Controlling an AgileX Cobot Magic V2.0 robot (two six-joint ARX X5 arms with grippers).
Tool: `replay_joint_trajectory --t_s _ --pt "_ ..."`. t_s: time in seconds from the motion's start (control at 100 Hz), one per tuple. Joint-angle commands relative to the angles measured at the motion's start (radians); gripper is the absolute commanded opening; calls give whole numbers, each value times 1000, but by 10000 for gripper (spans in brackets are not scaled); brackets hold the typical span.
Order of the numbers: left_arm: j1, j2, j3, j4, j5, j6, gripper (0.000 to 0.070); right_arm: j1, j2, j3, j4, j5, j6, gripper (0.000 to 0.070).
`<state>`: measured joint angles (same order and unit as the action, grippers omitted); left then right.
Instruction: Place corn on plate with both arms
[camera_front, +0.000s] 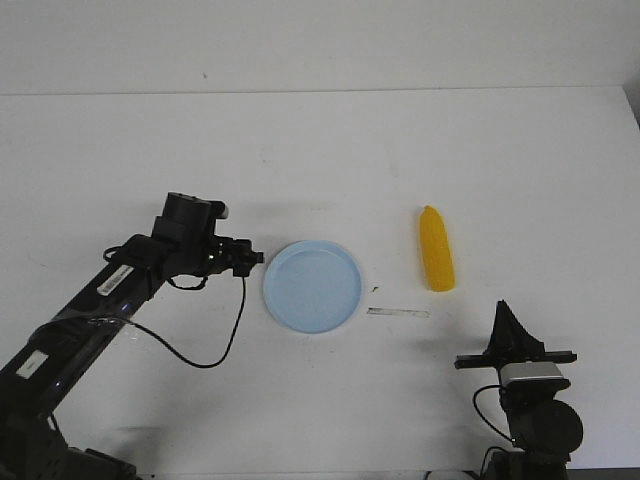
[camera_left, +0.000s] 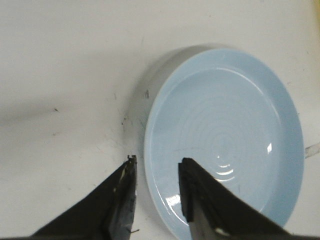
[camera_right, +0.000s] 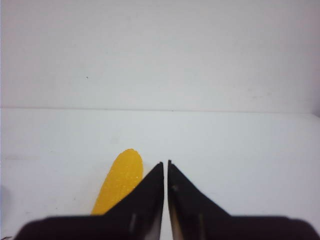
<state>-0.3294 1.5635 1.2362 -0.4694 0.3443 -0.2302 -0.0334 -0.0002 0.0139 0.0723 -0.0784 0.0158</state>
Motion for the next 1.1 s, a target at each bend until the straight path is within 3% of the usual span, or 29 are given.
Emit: replay_joint_trajectory --t_s 0.0,0.07,0.24,0.52,0.6,0.76,1.03,1.09 --pt "11 -32 13 12 -18 52 75 1 2 -1 13 0 13 14" --pt "30 -77 10 29 -56 70 28 1 2 -1 13 0 13 14" --pt "76 -187 -34 132 -138 70 28 1 2 -1 13 0 13 14" --pt "166 -431 -307 592 -148 72 30 1 2 -1 13 0 13 14" --pt "193 -510 -390 685 -190 74 30 1 2 -1 13 0 13 14" --pt "262 -679 -499 669 -318 94 29 1 2 -1 13 0 13 14" --pt "354 -929 -657 627 -318 95 28 1 2 -1 13 0 13 15" --pt "356 -980 -697 625 -318 98 0 1 2 -1 13 0 13 14"
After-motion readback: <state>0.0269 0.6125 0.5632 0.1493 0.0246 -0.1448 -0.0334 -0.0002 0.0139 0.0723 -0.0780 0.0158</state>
